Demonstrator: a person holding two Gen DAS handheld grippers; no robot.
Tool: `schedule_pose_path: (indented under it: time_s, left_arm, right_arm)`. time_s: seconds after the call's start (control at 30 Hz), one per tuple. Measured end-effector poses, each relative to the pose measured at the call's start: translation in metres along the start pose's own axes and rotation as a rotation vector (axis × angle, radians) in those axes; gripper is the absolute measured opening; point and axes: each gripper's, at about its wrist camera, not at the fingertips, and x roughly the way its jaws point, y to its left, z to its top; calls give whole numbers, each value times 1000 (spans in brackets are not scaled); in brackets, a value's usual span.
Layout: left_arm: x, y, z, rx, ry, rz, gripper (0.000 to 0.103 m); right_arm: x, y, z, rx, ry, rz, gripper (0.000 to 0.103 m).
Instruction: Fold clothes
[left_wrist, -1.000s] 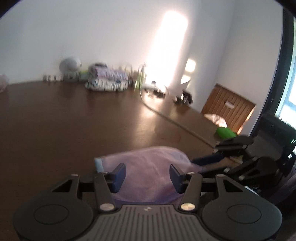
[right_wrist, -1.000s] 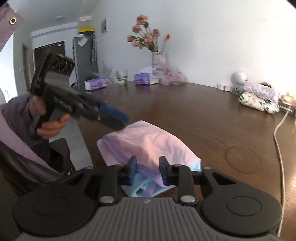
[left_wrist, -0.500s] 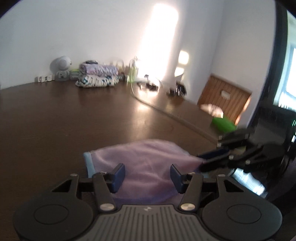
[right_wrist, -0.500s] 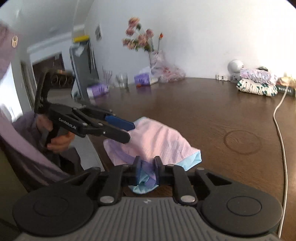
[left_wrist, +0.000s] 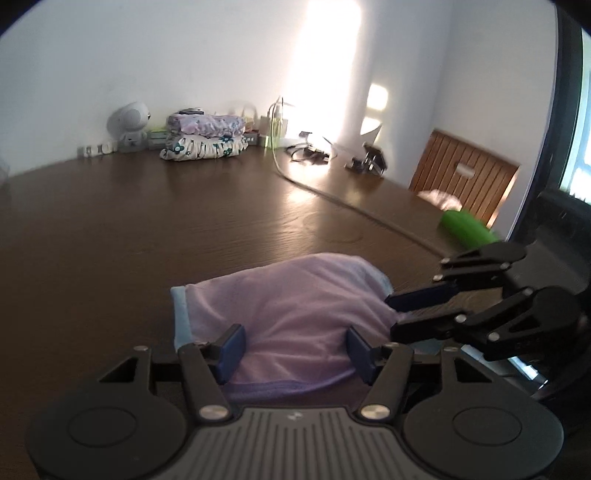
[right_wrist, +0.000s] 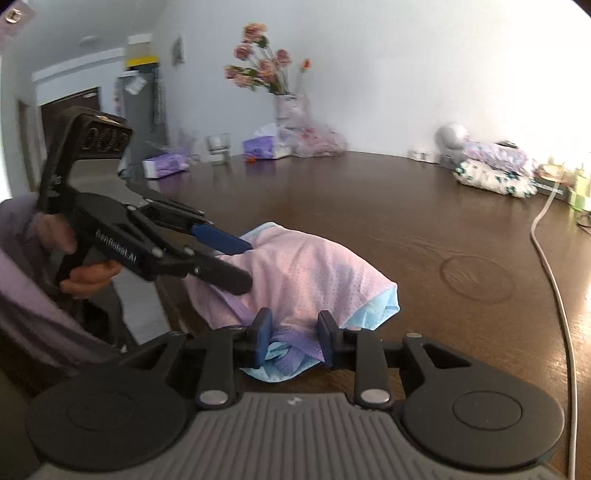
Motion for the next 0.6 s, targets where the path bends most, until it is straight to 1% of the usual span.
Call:
schedule_pose_path:
  time_s: [0.1,0.2,0.3,0.33,0.37,0.43,0.47,0.5,0.53,0.57,0.6]
  left_arm:
    - [12,-3,9,40,29,34,61]
    - [27,-7,24,122,49,59,62]
    - [38,-4,36,199,65,74,67]
    - [36,-1,38,209,65,77,67]
    - [33,2,41,218,64,80,65]
    - [14,13,46,183,-2,57,64]
    - [3,20,49,139,-59,45,65]
    - [-6,26,52,80,-119,48,68]
    - [-6,28,55,20,-152,74,69]
    - [-6,29,58,-39,-184,100,69]
    - [0,28,59,-72,-184,126,67]
  right_arm:
    - [8,9,2,10,-3,-84,27]
    - [14,9,7,77,3,-167,27]
    - [19,9,14,103,12,-145,28]
    - [20,9,16,112,14,-136,28]
    - [19,12,16,104,1,-79,28]
    - [15,16,15,88,-27,34,36]
    - [10,16,14,79,-66,52,36]
    - [4,16,13,70,-105,68,38]
    - [-3,11,13,89,-145,50,40]
    - [-6,1,11,117,-144,20,40]
    - [-9,-8,9,146,-142,-11,41]
